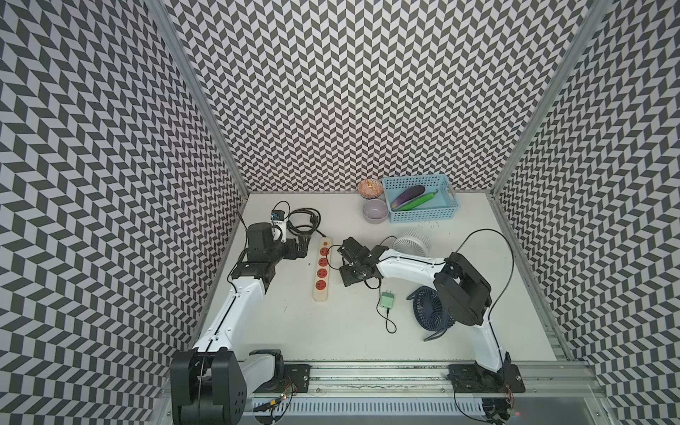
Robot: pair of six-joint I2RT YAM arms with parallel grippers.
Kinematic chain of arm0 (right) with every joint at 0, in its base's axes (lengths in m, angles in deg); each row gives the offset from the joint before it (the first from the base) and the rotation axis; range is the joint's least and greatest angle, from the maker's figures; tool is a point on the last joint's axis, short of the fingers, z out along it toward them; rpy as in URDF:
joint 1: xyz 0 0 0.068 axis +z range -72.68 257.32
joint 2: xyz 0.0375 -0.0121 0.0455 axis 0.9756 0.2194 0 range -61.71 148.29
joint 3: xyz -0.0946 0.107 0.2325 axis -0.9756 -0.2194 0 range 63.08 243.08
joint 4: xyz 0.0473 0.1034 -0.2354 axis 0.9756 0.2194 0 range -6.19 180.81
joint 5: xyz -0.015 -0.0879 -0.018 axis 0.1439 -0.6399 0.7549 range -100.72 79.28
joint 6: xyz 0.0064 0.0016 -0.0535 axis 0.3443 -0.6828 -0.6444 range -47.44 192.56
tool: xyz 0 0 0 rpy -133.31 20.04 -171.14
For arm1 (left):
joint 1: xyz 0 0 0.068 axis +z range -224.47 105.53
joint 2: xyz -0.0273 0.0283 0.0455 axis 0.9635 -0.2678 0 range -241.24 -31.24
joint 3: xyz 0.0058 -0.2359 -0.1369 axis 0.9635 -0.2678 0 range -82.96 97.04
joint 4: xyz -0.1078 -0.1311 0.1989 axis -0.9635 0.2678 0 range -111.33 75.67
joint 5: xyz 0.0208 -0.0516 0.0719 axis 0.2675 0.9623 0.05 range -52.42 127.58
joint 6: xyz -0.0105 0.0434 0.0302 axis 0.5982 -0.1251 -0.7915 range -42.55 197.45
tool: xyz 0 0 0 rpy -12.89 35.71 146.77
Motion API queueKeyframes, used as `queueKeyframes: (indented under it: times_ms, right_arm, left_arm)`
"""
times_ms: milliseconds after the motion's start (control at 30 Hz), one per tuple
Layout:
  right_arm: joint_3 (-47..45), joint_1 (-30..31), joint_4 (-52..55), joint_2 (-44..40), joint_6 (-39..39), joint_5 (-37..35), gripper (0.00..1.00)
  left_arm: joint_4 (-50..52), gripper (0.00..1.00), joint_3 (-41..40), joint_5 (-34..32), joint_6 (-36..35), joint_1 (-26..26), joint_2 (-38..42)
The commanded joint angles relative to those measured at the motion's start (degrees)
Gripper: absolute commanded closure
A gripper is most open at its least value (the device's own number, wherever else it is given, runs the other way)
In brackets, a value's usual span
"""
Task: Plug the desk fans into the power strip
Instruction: Pick up the plug from the center of the board.
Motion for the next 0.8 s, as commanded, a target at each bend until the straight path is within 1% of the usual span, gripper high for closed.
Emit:
queueKeyframes:
  times_ms: [0, 133, 300, 500, 567, 667, 767]
  right_arm:
    - [-1.8, -0.3, -1.2, -1.5, 0.5, -1.0, 0.36]
    - [-1.8, -0.4, -1.7, -1.1, -0.1, 0.6, 0.42]
    - [-2.9, -0.3, -3.0, -1.4, -1.1, 0.2, 0.52]
    - [-3.4, -0.3, -3.6, -2.1, -4.4, -1.1, 0.70]
    - [-3.8, -0.3, -4.2, -2.9, -6.4, -1.4, 0.79]
    - [-4.4, -0.3, -4.7, -4.4, -8.2, -1.7, 0.83]
    - [-6.1, -0.3, -6.9, -6.9, -10.2, -0.5, 0.85]
  left_arm:
    - [-1.5, 0.00, -0.4, 0.6, 0.0, -0.1, 1.3]
    - [-1.5, 0.00, -0.3, 0.6, 0.0, -0.1, 1.3]
    - [-1.4, 0.00, -0.2, 0.6, 0.1, 0.0, 1.0]
    - [-1.2, 0.00, 0.0, 0.5, -0.2, 0.0, 1.2]
    - [-1.0, 0.00, 0.3, 0.3, -0.5, 0.0, 1.3]
    - [-0.3, 0.00, 1.9, -0.2, -0.6, 0.0, 1.3]
    - [0.4, 0.00, 3.4, 0.3, -0.7, 0.0, 1.1]
